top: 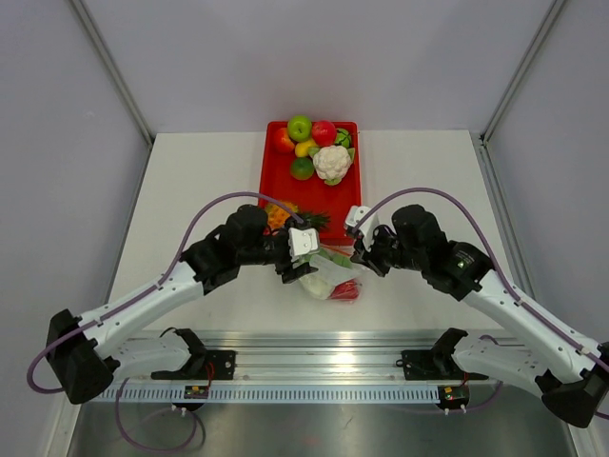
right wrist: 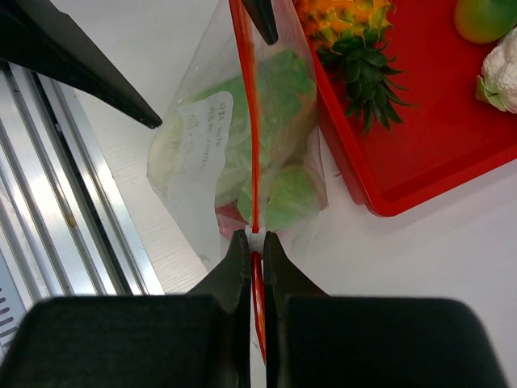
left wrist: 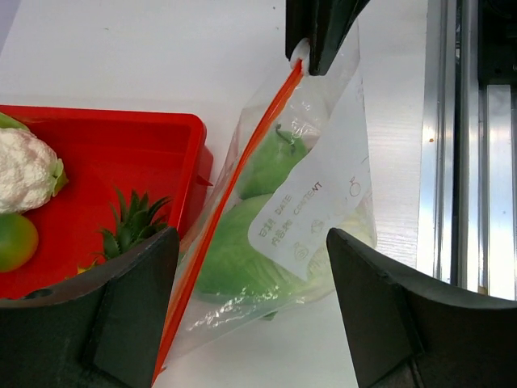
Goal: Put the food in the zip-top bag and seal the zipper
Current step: Zip the zipper food storage bag at the center of the board.
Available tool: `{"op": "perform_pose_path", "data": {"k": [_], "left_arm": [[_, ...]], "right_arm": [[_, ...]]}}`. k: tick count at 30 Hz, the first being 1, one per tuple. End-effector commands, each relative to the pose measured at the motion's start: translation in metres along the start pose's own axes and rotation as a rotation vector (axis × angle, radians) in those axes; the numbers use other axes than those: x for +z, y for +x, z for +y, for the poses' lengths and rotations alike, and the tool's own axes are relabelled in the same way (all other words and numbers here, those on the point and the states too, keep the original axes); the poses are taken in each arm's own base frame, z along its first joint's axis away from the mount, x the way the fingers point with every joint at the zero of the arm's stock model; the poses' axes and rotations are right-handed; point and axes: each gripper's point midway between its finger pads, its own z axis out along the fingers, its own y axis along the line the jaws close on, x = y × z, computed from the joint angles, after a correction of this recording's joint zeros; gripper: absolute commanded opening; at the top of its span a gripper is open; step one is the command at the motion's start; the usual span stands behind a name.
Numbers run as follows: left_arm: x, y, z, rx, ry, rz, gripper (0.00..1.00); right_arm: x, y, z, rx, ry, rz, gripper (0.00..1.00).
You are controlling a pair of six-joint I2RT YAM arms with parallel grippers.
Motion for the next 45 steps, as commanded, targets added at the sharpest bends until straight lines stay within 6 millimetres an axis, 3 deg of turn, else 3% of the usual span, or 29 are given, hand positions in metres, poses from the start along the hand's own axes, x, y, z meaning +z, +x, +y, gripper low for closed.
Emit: {"op": "perform_pose_path", "data": {"k": [1, 6, 9, 13, 14, 15, 19, 27, 28, 29, 30, 32, 35, 45], "left_arm": [[0.007, -0.031, 0.021, 0.075, -0.066, -0.063, 0.76], [0.017, -0.040, 0.021, 0.075, -0.037, -0.089, 0.69], [0.020, -0.047, 0.021, 0.063, -0.033, -0.112, 0.58], [0.022, -0.045, 0.018, 0.042, -0.011, -0.104, 0.21], [0.022, -0.044, 0.018, 0.037, -0.007, -0.098, 0.01], [0.022, -0.044, 0.017, 0.036, -0.002, -0.093, 0.00], [0.022, -0.035, 0.011, 0.019, 0.024, -0.062, 0.00], [0.015, -0.039, 0.011, 0.032, 0.001, -0.086, 0.00], [0.017, -0.037, 0.011, 0.023, 0.007, -0.078, 0.07], [0.016, -0.042, 0.012, 0.018, 0.012, -0.082, 0.21], [0.021, -0.040, 0.011, 0.008, 0.028, -0.065, 0.48], [0.023, -0.040, 0.009, -0.014, 0.055, -0.045, 0.58], [0.029, -0.036, 0.007, -0.034, 0.077, -0.025, 0.59], [0.034, -0.035, 0.001, -0.038, 0.121, -0.036, 0.45]], "right_arm": [[-0.006, -0.033, -0.006, -0.038, 0.003, -0.098, 0.00], [-0.005, -0.033, -0.005, -0.036, -0.007, -0.093, 0.00], [-0.005, -0.033, -0.005, -0.035, -0.011, -0.092, 0.00], [-0.004, -0.028, -0.004, -0.039, -0.014, -0.077, 0.00], [-0.004, -0.029, -0.005, -0.039, -0.008, -0.079, 0.00], [-0.004, -0.028, -0.005, -0.039, -0.009, -0.077, 0.00], [-0.007, -0.029, -0.007, -0.043, 0.005, -0.085, 0.00], [-0.010, -0.028, -0.007, -0.040, 0.008, -0.087, 0.00], [-0.010, -0.028, -0.007, -0.041, 0.009, -0.089, 0.00], [-0.011, -0.029, -0.007, -0.042, 0.008, -0.093, 0.00], [-0.011, -0.030, -0.007, -0.041, 0.009, -0.094, 0.00], [-0.010, -0.031, -0.007, -0.042, 0.005, -0.098, 0.00], [-0.010, -0.032, -0.006, -0.039, 0.003, -0.101, 0.00], [-0.011, -0.031, -0.006, -0.033, 0.003, -0.098, 0.00]]}}
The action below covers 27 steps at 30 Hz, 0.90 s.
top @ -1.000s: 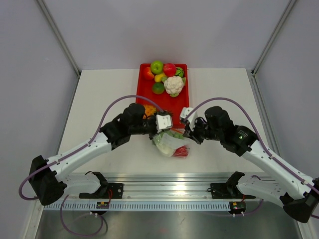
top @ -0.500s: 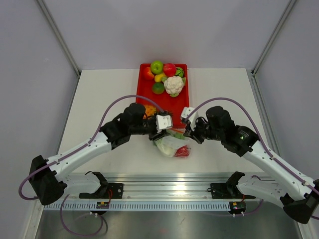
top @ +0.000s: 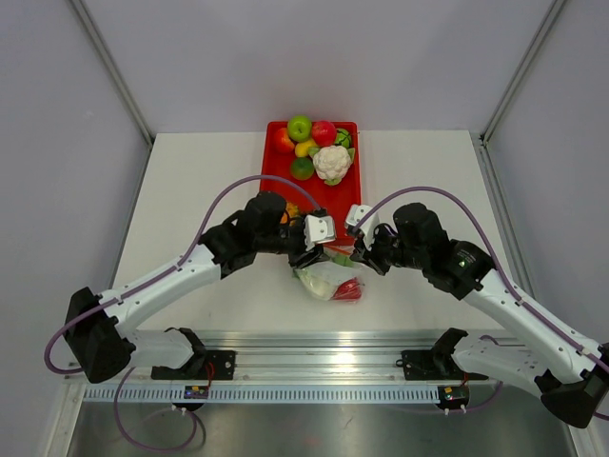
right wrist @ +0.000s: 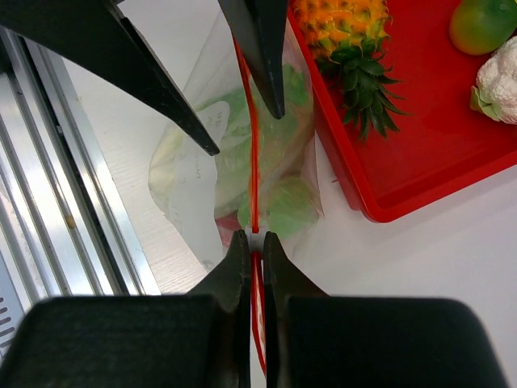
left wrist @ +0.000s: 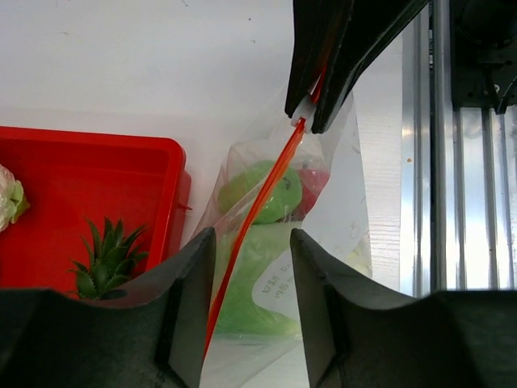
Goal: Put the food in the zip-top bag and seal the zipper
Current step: Zip the zipper food storage bag at the center of the board.
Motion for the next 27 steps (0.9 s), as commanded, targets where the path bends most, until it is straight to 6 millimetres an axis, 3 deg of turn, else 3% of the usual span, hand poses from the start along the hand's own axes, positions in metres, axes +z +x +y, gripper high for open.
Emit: {"op": "perform_pose_path", "data": {"k": [1, 4, 5, 6, 14, 19, 27], "left_arm": [[0.002, -0.021, -0.003, 0.024, 0.042, -0.054, 0.42], [0.003, -0.019, -0.006, 0.021, 0.063, -0.050, 0.23], [0.004, -0.018, -0.007, 0.020, 0.068, -0.045, 0.04], [0.004, -0.018, -0.007, 0.019, 0.067, -0.043, 0.00], [-0.014, -0.008, 0.006, 0.071, -0.068, -0.025, 0.00], [-0.025, 0.012, 0.009, 0.036, -0.096, 0.004, 0.00], [-0.033, 0.013, 0.013, 0.023, -0.128, 0.001, 0.00]], "right_arm": [[-0.010, -0.026, -0.005, -0.021, 0.012, -0.083, 0.00], [-0.009, -0.026, -0.005, -0.021, 0.013, -0.082, 0.00], [-0.009, -0.025, -0.005, -0.020, 0.012, -0.080, 0.00], [-0.008, -0.024, -0.005, -0.019, 0.013, -0.076, 0.00], [-0.016, -0.015, -0.004, -0.017, 0.030, -0.060, 0.00], [-0.021, -0.007, 0.001, 0.002, 0.024, -0.048, 0.00], [-0.025, 0.004, 0.003, 0.016, 0.038, -0.028, 0.00]]}}
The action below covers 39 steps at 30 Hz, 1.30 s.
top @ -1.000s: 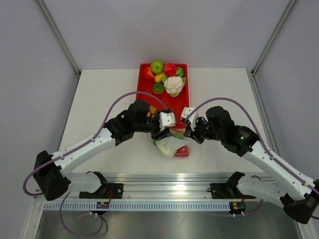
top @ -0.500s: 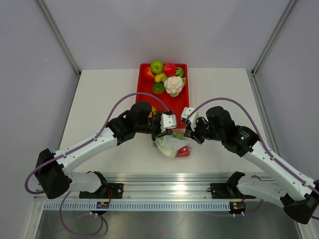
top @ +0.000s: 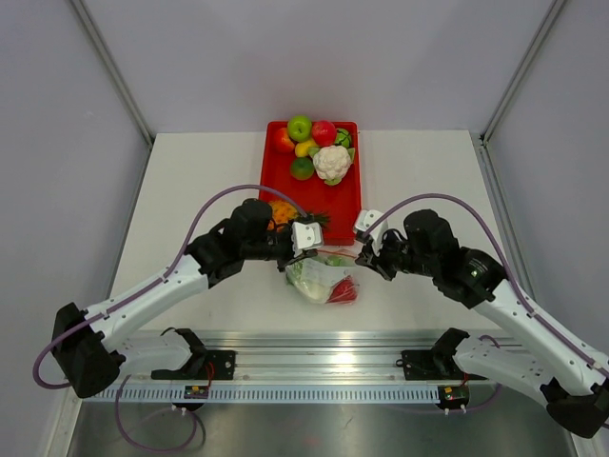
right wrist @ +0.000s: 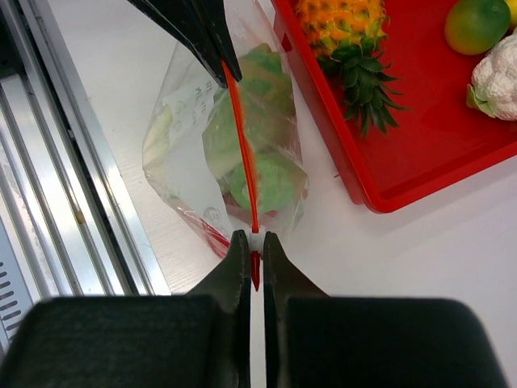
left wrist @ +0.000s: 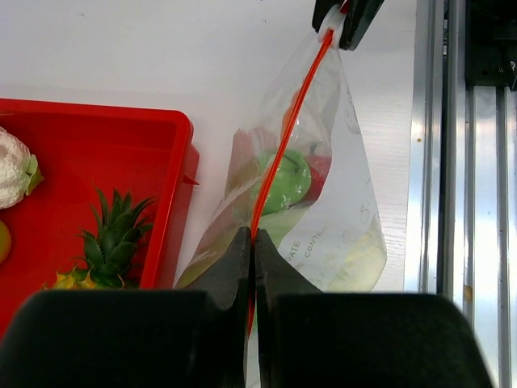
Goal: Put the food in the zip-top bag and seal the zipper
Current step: Zip the zipper food storage bag at the center of the board, then place the zipper food storage bag at the center of the board.
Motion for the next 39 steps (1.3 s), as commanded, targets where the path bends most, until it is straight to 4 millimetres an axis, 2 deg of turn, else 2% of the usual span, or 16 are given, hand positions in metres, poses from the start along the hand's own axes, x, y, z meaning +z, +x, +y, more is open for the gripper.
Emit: {"op": "perform_pose_path", "data": {"k": [1, 8, 20, 21, 23, 25, 27, 32, 36, 38, 39], "left_arm": [[-0.012, -0.002, 0.014, 0.008, -0.082, -0.003, 0.00], [-0.008, -0.005, 0.011, -0.003, -0.054, -0.012, 0.00], [-0.009, -0.008, 0.015, 0.000, -0.069, -0.020, 0.00], [-0.008, -0.008, 0.015, -0.003, -0.067, -0.023, 0.00], [-0.006, -0.011, 0.014, -0.012, -0.057, -0.034, 0.00], [-0.003, -0.013, 0.014, -0.021, -0.046, -0.042, 0.00], [0.000, -0.014, 0.014, -0.030, -0.038, -0.043, 0.00], [0.003, -0.017, 0.014, -0.037, -0.021, -0.046, 0.00], [0.002, -0.020, 0.014, -0.034, -0.022, -0.057, 0.00], [0.002, -0.021, 0.014, -0.035, -0.024, -0.061, 0.00], [0.002, -0.021, 0.014, -0.034, -0.025, -0.062, 0.00]], "right_arm": [[-0.013, 0.002, -0.003, 0.012, 0.036, -0.007, 0.00], [-0.023, 0.002, -0.002, 0.024, 0.053, -0.015, 0.00], [-0.018, -0.004, -0.004, 0.004, 0.032, 0.012, 0.03], [-0.018, -0.006, -0.005, 0.006, 0.034, 0.006, 0.06], [-0.017, -0.012, -0.005, 0.006, 0.030, -0.012, 0.33], [-0.013, -0.019, -0.004, 0.004, 0.012, -0.026, 0.53], [-0.010, -0.027, -0.005, 0.000, 0.003, -0.042, 0.57], [0.012, -0.036, -0.005, -0.007, -0.057, -0.036, 0.61], [0.034, -0.034, -0.007, 0.005, -0.085, -0.003, 0.60], [0.039, -0.038, -0.006, 0.006, -0.104, -0.005, 0.53], [0.044, -0.034, -0.006, 0.010, -0.115, 0.013, 0.43]]}}
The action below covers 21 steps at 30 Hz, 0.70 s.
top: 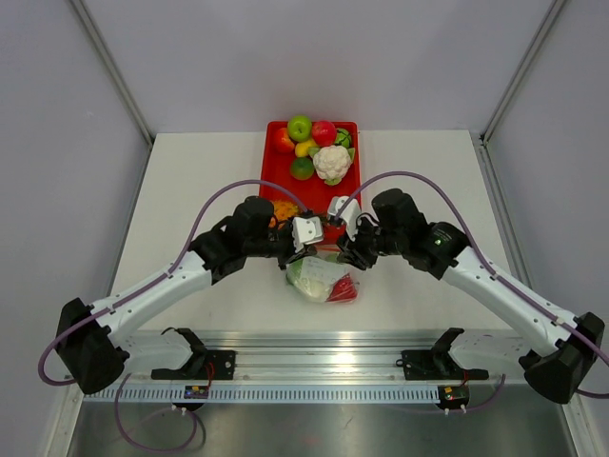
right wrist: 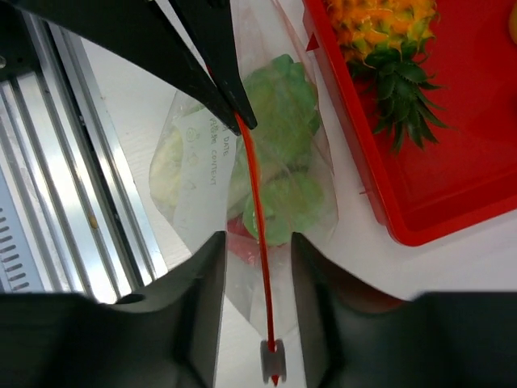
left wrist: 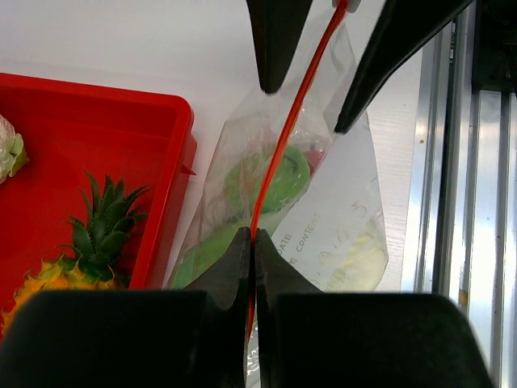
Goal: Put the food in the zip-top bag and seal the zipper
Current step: Place the zipper food storage bag at the center of the board.
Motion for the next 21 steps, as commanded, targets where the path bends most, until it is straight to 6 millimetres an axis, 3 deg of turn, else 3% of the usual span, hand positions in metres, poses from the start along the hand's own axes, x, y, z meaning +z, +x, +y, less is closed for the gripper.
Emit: {"op": "perform_pose_path", "data": {"k": [1, 2, 3, 5, 8, 9, 12, 13, 15, 21], "left_arm": [[-0.005, -0.032, 0.008, 0.031, -0.021, -0.087, 0.00], [-0.006, -0.033, 0.008, 0.034, -0.023, -0.091, 0.00], [-0.006, -0.033, 0.008, 0.032, -0.019, -0.090, 0.00], [-0.006, -0.035, 0.005, 0.037, 0.003, -0.092, 0.00], [-0.007, -0.040, 0.001, 0.024, 0.033, -0.090, 0.00], [-0.008, -0.040, 0.004, 0.020, 0.019, -0.080, 0.20], [-0.014, -0.044, 0.021, 0.002, -0.077, -0.050, 0.66], [-0.017, -0.045, 0.025, 0.001, -0.105, -0.045, 0.71], [-0.028, -0.054, 0.036, -0.001, -0.179, -0.057, 0.76], [-0.092, -0.103, 0.056, -0.055, -0.409, -0.213, 0.82]], "right_arm": [[0.004, -0.029, -0.004, -0.031, -0.023, -0.070, 0.37], [0.004, -0.031, -0.005, -0.029, -0.022, -0.073, 0.29], [0.006, -0.031, -0.006, -0.030, -0.021, -0.072, 0.11], [0.006, -0.033, -0.013, -0.025, 0.018, -0.081, 0.00], [-0.003, -0.031, -0.031, 0.000, 0.146, -0.086, 0.00], [-0.012, -0.028, -0.043, 0.012, 0.228, -0.074, 0.00], [-0.035, -0.023, -0.065, 0.032, 0.361, -0.056, 0.00], [-0.044, -0.021, -0.070, 0.048, 0.389, -0.046, 0.00], [-0.070, -0.018, -0.087, 0.085, 0.495, -0.050, 0.00], [-0.157, -0.018, -0.112, 0.168, 0.782, -0.026, 0.00]]}}
